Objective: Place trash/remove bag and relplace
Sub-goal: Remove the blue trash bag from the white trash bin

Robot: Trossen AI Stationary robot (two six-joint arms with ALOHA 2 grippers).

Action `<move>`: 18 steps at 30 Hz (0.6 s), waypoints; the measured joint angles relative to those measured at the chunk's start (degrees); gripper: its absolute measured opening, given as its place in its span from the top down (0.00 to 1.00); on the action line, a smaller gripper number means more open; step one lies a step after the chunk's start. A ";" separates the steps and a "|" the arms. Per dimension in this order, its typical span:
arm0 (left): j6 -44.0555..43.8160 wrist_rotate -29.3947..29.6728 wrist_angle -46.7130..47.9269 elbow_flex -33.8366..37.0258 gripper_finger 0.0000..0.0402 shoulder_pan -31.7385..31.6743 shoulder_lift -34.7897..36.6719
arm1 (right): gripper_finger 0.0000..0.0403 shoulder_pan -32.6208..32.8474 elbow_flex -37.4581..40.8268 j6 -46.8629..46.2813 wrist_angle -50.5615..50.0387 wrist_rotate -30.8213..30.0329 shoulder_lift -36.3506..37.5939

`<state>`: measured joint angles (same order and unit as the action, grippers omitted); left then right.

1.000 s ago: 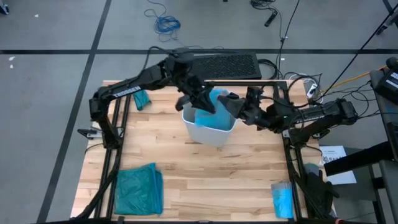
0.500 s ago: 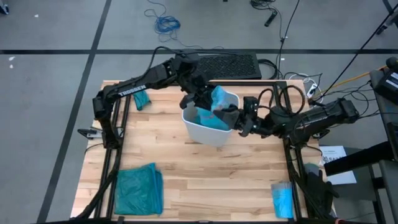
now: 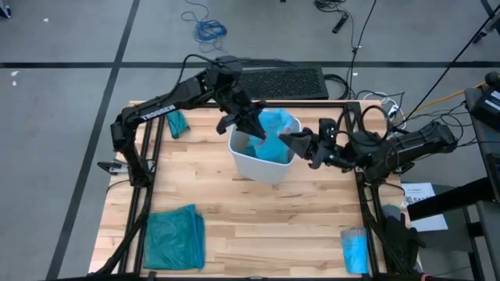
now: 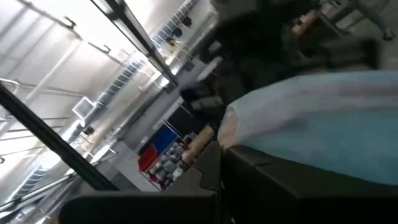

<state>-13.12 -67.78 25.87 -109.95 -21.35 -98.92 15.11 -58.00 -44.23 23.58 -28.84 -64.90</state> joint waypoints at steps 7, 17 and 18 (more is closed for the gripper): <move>-3.07 0.56 -8.45 -1.25 1.00 0.21 0.42 | 1.00 0.37 0.00 -1.41 0.03 -0.20 -0.36; -3.04 0.57 -10.50 -1.38 1.00 1.59 -0.59 | 1.00 0.36 0.00 -3.05 0.36 0.70 -1.73; -3.06 0.56 -10.95 -1.38 1.00 1.89 -0.96 | 1.00 0.35 0.00 -3.11 0.41 0.72 -1.75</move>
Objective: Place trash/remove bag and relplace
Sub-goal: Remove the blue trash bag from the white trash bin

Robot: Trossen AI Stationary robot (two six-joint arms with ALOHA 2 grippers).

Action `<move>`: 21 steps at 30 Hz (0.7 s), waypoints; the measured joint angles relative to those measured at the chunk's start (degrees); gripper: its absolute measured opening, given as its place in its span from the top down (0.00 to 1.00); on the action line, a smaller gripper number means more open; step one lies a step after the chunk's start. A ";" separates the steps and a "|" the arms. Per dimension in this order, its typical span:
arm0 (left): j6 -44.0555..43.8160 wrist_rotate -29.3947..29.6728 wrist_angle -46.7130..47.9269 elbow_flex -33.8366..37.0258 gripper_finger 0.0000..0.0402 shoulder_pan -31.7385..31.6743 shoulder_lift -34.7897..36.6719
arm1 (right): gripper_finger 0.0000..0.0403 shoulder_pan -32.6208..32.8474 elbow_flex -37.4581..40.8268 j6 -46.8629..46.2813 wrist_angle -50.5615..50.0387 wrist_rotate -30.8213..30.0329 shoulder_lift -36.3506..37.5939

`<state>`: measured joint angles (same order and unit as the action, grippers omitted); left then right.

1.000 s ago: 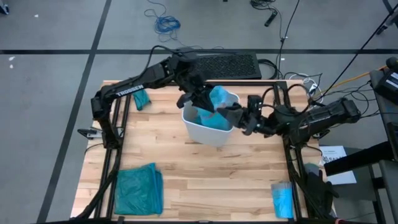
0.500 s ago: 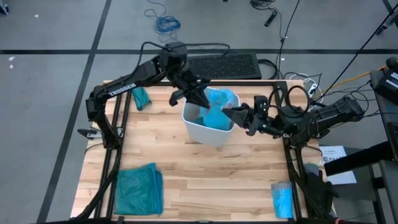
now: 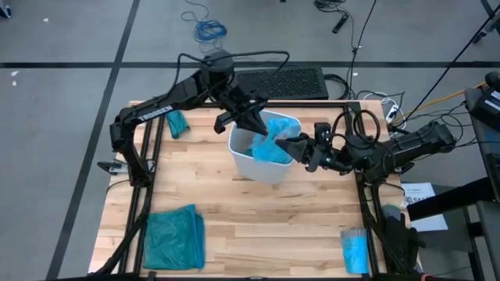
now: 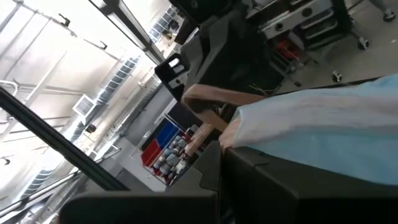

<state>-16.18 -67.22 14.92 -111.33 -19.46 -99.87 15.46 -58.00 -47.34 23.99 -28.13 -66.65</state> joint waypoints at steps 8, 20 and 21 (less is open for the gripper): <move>-0.01 -0.01 -0.58 0.00 1.00 0.69 -1.36 | 1.00 0.00 0.00 -0.25 0.23 0.86 -0.15; -0.01 -0.01 -1.97 0.02 1.00 1.16 -1.29 | 1.00 -0.56 0.00 -1.98 -0.61 2.21 -0.17; -0.01 -0.01 -1.97 0.02 1.00 1.19 -1.30 | 1.00 -0.71 0.00 -2.01 -0.32 2.74 -0.18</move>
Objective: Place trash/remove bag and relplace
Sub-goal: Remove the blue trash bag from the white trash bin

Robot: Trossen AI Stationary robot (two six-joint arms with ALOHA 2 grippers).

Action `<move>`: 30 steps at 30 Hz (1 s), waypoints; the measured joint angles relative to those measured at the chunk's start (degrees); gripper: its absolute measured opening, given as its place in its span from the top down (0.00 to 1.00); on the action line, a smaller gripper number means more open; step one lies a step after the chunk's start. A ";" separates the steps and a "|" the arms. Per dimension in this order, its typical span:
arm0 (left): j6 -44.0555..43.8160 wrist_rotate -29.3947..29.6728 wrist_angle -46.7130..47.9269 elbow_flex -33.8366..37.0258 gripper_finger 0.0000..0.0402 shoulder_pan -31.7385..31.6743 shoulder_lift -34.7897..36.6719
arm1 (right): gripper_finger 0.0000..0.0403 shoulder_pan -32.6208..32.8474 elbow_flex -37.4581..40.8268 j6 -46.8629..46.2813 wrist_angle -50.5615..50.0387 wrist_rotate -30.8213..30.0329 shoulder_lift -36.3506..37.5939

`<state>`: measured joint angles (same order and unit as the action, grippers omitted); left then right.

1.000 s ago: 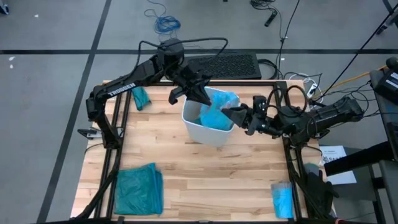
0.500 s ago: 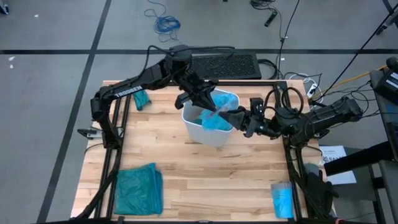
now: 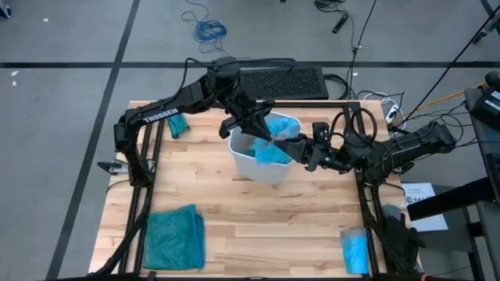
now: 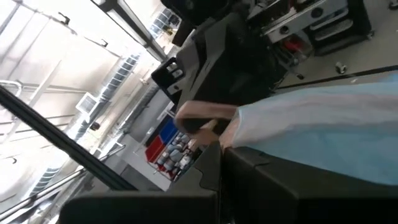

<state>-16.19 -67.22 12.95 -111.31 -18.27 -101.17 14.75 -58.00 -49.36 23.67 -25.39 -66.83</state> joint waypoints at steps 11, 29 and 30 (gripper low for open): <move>-1.49 -1.33 1.34 0.04 1.00 0.42 -4.80 | 1.00 -1.62 0.07 -1.70 4.07 6.05 -1.99; -1.42 -3.26 3.08 0.09 1.00 0.25 -5.04 | 1.00 -0.80 0.02 3.91 5.85 4.60 -0.80; -1.42 -3.28 3.06 0.09 1.00 0.25 -4.98 | 1.00 -0.80 0.02 5.84 8.10 5.07 -0.78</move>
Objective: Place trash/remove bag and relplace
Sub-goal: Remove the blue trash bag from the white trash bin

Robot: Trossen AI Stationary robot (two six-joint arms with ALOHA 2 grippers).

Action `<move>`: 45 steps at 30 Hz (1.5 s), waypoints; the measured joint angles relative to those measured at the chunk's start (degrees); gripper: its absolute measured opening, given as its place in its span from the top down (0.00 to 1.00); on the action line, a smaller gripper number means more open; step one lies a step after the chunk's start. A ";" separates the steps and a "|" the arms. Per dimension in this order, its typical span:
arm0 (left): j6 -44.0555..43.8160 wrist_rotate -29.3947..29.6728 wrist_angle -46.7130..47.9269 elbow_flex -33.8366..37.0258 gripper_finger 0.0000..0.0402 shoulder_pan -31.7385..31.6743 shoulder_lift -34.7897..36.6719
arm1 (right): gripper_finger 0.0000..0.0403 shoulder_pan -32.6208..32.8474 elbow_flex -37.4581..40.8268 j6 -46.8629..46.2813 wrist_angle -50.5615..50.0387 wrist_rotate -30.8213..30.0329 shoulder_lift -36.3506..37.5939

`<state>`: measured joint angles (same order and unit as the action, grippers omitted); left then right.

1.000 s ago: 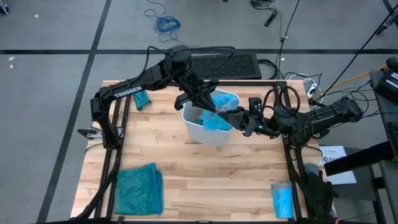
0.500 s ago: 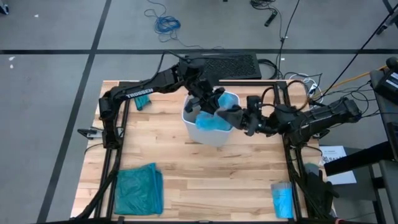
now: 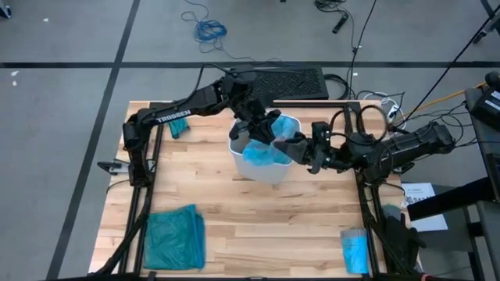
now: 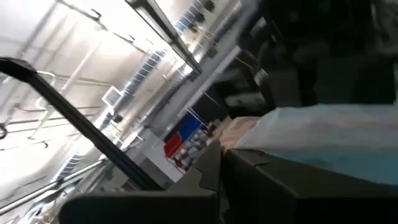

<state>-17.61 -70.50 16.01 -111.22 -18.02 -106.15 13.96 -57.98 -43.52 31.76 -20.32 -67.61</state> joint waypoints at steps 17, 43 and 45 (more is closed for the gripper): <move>-0.05 0.00 0.36 -0.04 1.00 -2.88 4.84 | 1.00 1.36 -0.05 7.56 1.09 -3.52 5.14; -9.07 0.14 -17.18 -0.04 1.00 -6.97 11.32 | 1.00 -8.60 0.04 -0.07 10.50 13.37 0.14; -9.06 0.28 -17.25 -0.04 1.00 -6.94 11.16 | 1.00 -9.16 -0.04 -1.84 7.73 12.87 0.35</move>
<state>-26.67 -70.22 -1.24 -111.26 -24.97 -94.99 4.79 -58.02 -45.36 39.49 -7.45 -67.26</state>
